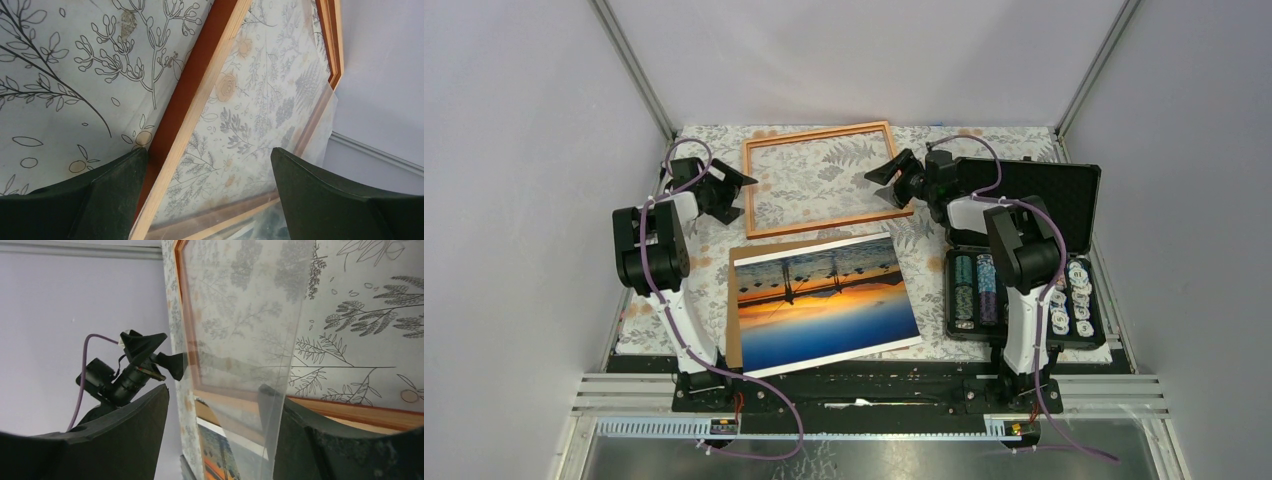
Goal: Put the photo into the frame
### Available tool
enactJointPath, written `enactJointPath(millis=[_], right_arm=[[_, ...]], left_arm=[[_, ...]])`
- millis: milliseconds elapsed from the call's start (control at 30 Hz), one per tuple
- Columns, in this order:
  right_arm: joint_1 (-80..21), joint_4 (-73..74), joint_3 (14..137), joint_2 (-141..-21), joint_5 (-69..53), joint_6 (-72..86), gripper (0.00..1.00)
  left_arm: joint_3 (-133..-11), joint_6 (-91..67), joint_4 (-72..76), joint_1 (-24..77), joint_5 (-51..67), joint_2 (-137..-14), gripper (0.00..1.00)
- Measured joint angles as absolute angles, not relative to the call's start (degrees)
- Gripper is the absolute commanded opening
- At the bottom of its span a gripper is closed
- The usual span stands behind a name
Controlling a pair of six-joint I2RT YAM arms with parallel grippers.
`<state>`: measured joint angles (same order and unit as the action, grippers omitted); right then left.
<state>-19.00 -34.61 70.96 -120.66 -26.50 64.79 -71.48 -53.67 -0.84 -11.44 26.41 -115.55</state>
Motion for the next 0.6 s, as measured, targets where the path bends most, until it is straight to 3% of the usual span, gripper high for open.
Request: enactJointPath(millis=[233, 467, 600], right_arm=[[-19.14, -31.11, 70.94, -117.69, -22.06, 61.6, 0.68], [-19.14, -30.22, 69.97, -117.69, -19.51, 60.64, 0.5], [-19.14, -30.37, 68.73, -117.69, -18.61, 59.83, 0.33]], left_arm=[[-71.29, -54.0, -0.75, -11.62, 26.83, -115.52, 0.99], [-71.09, -54.06, -0.75, -11.86, 27.2, -115.44, 0.99], [-71.09, -54.08, -0.75, -11.9, 27.24, -115.44, 0.99]])
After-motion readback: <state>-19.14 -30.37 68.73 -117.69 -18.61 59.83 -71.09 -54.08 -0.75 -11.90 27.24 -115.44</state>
